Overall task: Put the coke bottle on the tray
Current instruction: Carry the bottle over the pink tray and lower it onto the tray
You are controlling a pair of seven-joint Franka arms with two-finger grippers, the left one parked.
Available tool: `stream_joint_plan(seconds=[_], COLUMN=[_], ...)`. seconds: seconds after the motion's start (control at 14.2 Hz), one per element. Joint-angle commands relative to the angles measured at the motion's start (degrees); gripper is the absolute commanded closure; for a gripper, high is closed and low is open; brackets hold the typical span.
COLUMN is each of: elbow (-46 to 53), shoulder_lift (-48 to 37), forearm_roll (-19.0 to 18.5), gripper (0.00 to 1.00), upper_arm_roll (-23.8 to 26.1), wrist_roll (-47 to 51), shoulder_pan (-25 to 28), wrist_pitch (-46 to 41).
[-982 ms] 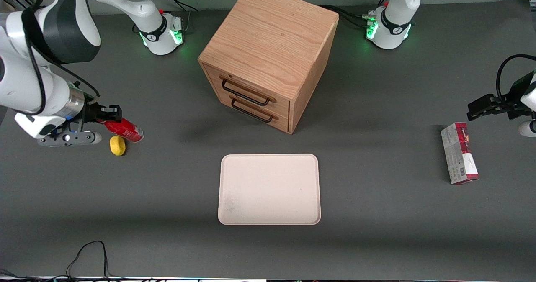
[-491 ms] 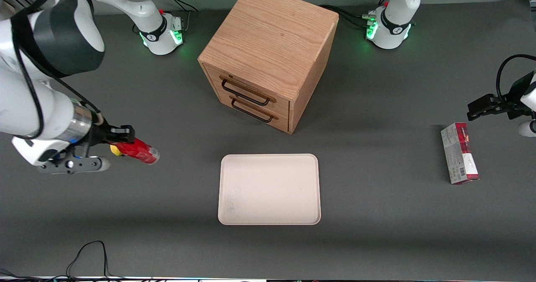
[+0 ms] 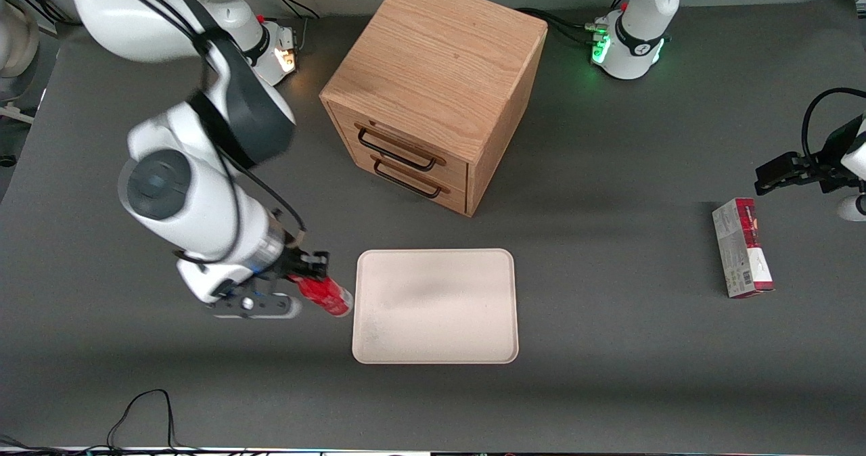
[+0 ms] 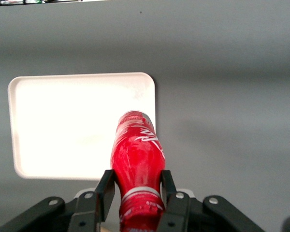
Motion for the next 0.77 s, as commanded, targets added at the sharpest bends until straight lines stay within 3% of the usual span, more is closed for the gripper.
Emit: stream_joint_plan(seconds=[0.0, 0.28, 0.49, 0.7], elbow=[1.88, 1.62, -0.75, -1.72], shoulder_lift=[4.97, 9.02, 10.17, 10.52], forearm_roll=[-4.02, -4.29, -7.80, -7.98], gripper=[1.00, 1.00, 1.00, 1.00], upper_arm_roll=[1.04, 0.61, 0.43, -0.18], wrist_roll=[1.79, 0.91, 0.91, 0.83], shoulder_pan=[1.28, 1.90, 2.07, 2.25], wrist_pitch=[5.08, 11.77, 14.59, 15.12])
